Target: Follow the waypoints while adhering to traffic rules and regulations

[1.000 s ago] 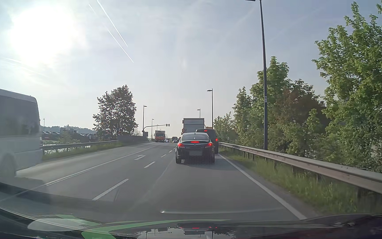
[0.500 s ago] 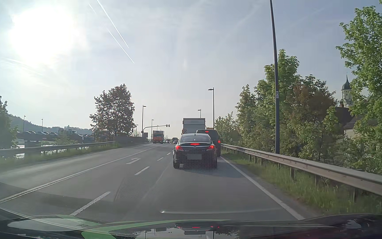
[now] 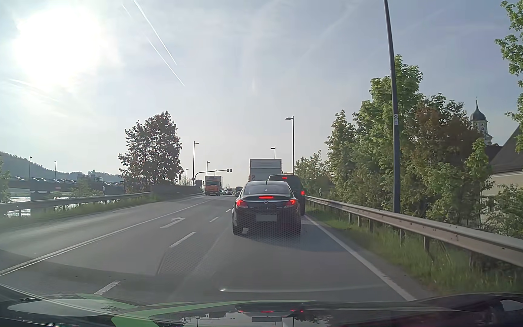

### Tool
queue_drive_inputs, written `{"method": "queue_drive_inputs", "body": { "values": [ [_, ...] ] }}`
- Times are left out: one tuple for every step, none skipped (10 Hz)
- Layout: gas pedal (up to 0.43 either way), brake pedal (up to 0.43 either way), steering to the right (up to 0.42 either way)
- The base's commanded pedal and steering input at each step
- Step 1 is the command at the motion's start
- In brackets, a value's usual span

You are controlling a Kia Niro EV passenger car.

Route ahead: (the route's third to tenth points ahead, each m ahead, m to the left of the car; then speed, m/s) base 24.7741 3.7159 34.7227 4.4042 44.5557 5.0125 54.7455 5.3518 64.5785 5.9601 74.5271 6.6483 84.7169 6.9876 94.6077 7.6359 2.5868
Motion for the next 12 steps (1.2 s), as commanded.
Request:
{"method": "queue_drive_inputs", "body": {
  "values": [
    [0.000, 0.079, -0.002],
    [0.000, 0.073, -0.002],
    [0.000, 0.073, -0.002],
    [0.000, 0.073, -0.002],
    [0.000, 0.073, -0.002],
    [0.000, 0.067, -0.002],
    [0.000, 0.061, -0.002],
    [0.000, 0.061, -0.002],
    [0.000, 0.061, -0.002],
    [0.000, 0.055, -0.002],
    [0.000, 0.030, -0.002],
    [0.000, 0.000, -0.002]
  ]
}}
